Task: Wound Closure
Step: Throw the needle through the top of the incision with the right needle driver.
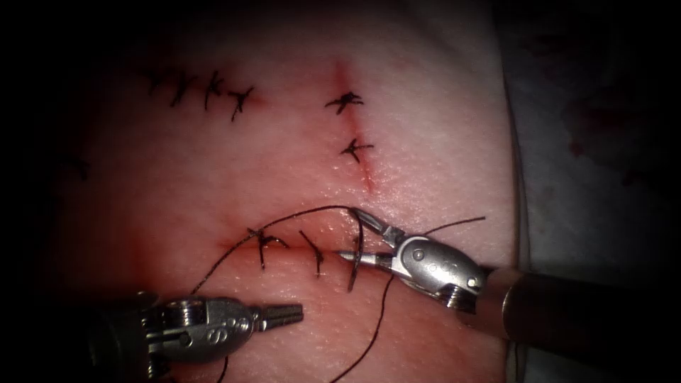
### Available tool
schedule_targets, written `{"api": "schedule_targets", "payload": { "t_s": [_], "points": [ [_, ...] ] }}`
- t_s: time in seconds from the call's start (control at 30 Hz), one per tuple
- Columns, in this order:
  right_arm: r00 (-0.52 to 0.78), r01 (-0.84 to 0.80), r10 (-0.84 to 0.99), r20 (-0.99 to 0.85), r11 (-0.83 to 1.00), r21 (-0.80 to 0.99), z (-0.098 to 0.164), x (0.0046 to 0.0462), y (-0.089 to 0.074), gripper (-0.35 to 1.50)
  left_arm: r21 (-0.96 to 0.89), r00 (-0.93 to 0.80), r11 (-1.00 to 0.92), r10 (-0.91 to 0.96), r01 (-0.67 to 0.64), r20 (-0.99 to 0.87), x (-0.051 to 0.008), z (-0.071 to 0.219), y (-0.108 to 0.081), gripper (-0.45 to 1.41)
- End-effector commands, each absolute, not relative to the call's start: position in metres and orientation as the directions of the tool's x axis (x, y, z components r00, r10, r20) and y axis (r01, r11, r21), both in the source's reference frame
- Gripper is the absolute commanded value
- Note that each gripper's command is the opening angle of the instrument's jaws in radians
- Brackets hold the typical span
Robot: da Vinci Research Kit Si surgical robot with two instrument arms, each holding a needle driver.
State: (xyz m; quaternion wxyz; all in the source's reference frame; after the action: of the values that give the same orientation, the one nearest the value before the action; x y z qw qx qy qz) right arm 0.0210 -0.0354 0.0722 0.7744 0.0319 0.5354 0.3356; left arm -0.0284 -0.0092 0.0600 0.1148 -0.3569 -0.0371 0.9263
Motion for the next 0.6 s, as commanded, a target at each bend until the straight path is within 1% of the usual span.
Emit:
{"api": "schedule_targets", "payload": {
  "t_s": [0.03, 0.07, 0.13, 0.17, 0.23, 0.37, 0.43, 0.6],
  "points": [
    [0.163, -0.525, 0.509, -0.846, 0.77, 0.362, 0.07, 0.022, -0.034, 1.43, -0.15, -0.718, -0.971, 0.238, -0.186, -0.654, -0.029, 0.061, -0.009, -0.45],
    [0.173, -0.529, 0.459, -0.871, 0.79, 0.311, 0.069, 0.0221, -0.033, 1.45, -0.15, -0.718, -0.971, 0.238, -0.186, -0.654, -0.029, 0.061, -0.009, -0.45],
    [0.162, -0.543, 0.423, -0.891, 0.793, 0.278, 0.068, 0.0221, -0.032, 1.46, -0.15, -0.718, -0.971, 0.238, -0.186, -0.654, -0.029, 0.061, -0.009, -0.45],
    [0.179, -0.55, 0.354, -0.918, 0.81, 0.205, 0.066, 0.0222, -0.032, 1.46, -0.15, -0.718, -0.971, 0.238, -0.185, -0.654, -0.029, 0.061, -0.009, -0.45],
    [0.188, -0.55, 0.282, -0.941, 0.824, 0.137, 0.065, 0.0222, -0.031, 1.48, -0.15, -0.718, -0.971, 0.239, -0.186, -0.654, -0.029, 0.061, -0.009, -0.45],
    [0.187, -0.56, 0.185, -0.965, 0.827, 0.051, 0.062, 0.0225, -0.031, 1.48, -0.15, -0.718, -0.971, 0.239, -0.187, -0.653, -0.0291, 0.061, -0.009, -0.45],
    [0.192, -0.559, 0.163, -0.968, 0.829, 0.029, 0.061, 0.0229, -0.031, 1.45, -0.15, -0.719, -0.971, 0.24, -0.188, -0.653, -0.0292, 0.061, -0.009, -0.45],
    [0.263, -0.543, 0.075, -0.962, 0.836, -0.083, 0.06, 0.0243, -0.03, 1.45, -0.15, -0.719, -0.97, 0.241, -0.19, -0.652, -0.0294, 0.061, -0.009, -0.45]
  ]
}}
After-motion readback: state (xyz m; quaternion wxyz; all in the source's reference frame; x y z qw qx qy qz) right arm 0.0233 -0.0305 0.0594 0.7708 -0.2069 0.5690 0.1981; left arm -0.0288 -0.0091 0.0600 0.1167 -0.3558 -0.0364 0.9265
